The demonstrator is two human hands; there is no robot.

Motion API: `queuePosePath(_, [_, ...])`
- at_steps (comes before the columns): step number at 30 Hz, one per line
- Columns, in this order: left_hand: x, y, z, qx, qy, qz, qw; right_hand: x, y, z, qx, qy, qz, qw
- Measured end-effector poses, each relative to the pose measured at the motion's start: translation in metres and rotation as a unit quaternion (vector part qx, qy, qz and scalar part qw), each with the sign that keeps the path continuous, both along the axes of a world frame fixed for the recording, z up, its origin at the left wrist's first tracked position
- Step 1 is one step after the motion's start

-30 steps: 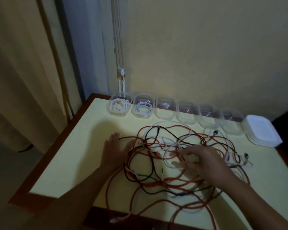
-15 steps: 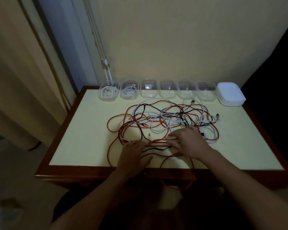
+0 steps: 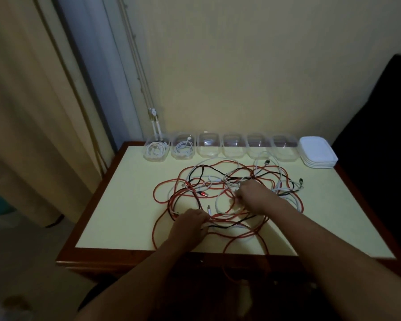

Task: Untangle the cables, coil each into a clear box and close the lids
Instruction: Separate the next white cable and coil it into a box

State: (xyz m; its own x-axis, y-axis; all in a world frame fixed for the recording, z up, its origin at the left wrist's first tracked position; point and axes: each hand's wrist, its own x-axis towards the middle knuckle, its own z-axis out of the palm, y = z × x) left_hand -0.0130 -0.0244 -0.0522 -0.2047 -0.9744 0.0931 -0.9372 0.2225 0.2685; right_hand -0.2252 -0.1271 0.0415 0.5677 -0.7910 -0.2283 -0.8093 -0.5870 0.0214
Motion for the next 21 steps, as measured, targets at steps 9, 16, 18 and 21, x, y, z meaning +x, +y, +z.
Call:
queuePosePath(9, [0.021,-0.05,0.022,0.05,-0.037,0.016,0.998,-0.047,-0.004,0.111,0.052,-0.256,-0.141,0.955])
queuePosePath(16, [-0.025,-0.09,0.16,0.065,0.259,0.065,0.961,-0.058,-0.04,0.208,-0.034,-0.479,-0.179,0.859])
queuePosePath(18, [-0.039,-0.105,0.196,0.079,0.354,0.052,0.93,-0.054,-0.049,0.239,-0.062,-0.541,-0.16,0.823])
queuePosePath(21, [-0.055,-0.119,0.242,0.054,0.454,0.021,0.889,-0.049,-0.055,0.283,-0.087,-0.598,-0.12,0.787])
